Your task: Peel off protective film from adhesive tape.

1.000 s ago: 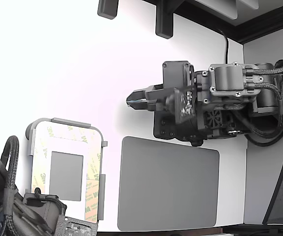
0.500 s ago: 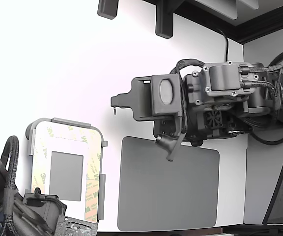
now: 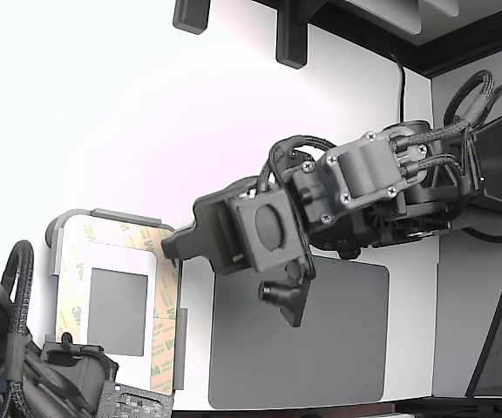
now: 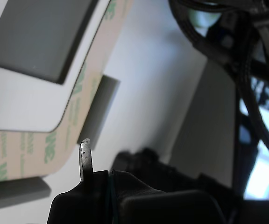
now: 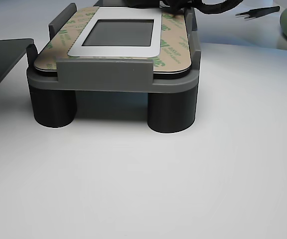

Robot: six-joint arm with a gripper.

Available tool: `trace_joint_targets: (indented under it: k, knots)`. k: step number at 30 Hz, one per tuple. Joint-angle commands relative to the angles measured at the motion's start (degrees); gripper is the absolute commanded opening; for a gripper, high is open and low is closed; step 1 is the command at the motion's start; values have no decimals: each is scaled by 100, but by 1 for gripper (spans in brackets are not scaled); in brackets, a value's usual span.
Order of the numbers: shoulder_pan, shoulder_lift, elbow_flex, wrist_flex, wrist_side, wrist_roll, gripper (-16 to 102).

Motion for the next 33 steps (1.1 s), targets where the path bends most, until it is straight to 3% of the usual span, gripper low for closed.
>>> trace_joint_targets:
  k: [1,13,23,33]
  knots:
    - [237,-185,-193,-308,149,-26,-11]
    - [905,-2004,-1433,-53,132,0,-11]
    - [1230,-2751,-2382,510,18,-193,-11]
    - [1564,-3366,-2813,413,-9,-369,-11]
